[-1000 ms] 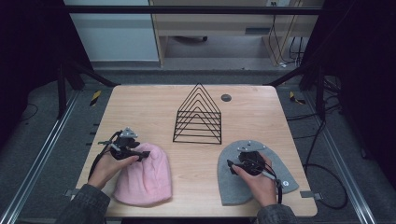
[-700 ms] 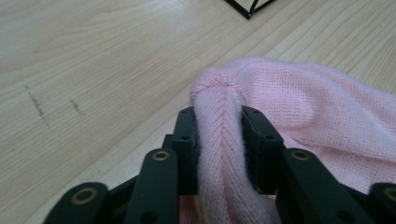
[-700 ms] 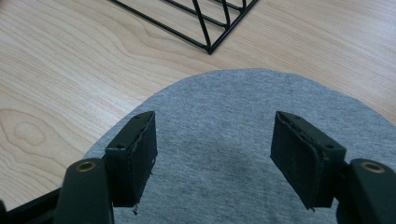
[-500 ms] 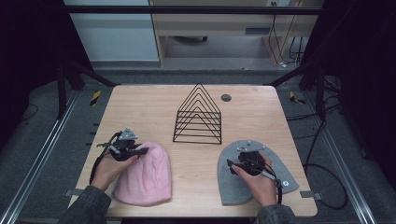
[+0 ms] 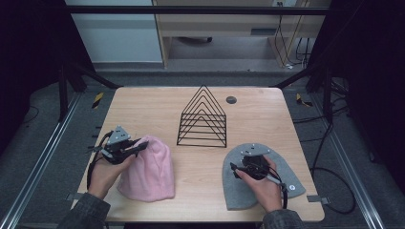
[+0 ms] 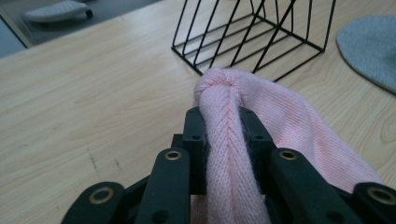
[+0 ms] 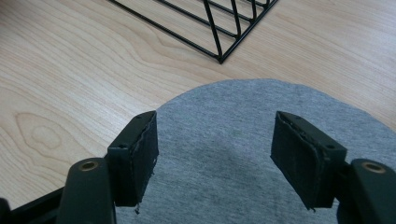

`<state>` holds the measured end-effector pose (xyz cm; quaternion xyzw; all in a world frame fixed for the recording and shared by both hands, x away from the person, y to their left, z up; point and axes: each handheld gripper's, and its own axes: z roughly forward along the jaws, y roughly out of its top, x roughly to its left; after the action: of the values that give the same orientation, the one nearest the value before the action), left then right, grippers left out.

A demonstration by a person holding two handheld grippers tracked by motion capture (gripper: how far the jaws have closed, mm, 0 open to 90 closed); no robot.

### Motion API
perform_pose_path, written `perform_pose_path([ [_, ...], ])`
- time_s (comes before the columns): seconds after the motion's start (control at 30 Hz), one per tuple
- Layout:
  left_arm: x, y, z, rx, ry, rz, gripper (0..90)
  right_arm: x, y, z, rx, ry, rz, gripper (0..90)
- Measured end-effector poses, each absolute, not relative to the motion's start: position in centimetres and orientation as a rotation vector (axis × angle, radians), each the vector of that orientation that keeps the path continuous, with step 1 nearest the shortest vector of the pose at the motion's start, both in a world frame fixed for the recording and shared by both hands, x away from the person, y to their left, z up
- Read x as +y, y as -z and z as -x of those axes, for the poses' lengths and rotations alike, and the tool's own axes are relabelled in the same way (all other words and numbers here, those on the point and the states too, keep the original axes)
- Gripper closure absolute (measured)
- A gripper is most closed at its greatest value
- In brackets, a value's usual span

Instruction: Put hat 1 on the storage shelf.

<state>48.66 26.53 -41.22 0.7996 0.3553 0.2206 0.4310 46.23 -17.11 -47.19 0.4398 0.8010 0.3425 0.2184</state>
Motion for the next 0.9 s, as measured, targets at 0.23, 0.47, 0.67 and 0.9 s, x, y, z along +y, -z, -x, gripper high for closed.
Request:
perform_pose_path([
  [0.23,26.3,39.7,-48.1,0.853,-0.590,-1.961,75.5,-16.9,46.5,-45.8,2.182,-1.043,-1.221,27.0],
  [0.47,25.4,36.9,-48.4,0.802,-0.635,-1.928,75.7,-15.0,43.7,-45.0,2.184,-1.143,-1.127,29.7],
  [0.67,24.4,34.7,-49.2,0.774,-0.651,-1.925,75.9,-11.1,41.1,-44.6,2.280,-1.164,-0.959,34.2],
  [0.9,24.1,31.8,-50.1,0.744,-0.633,-1.890,75.8,-7.2,38.5,-45.4,2.334,-1.142,-0.801,37.0],
])
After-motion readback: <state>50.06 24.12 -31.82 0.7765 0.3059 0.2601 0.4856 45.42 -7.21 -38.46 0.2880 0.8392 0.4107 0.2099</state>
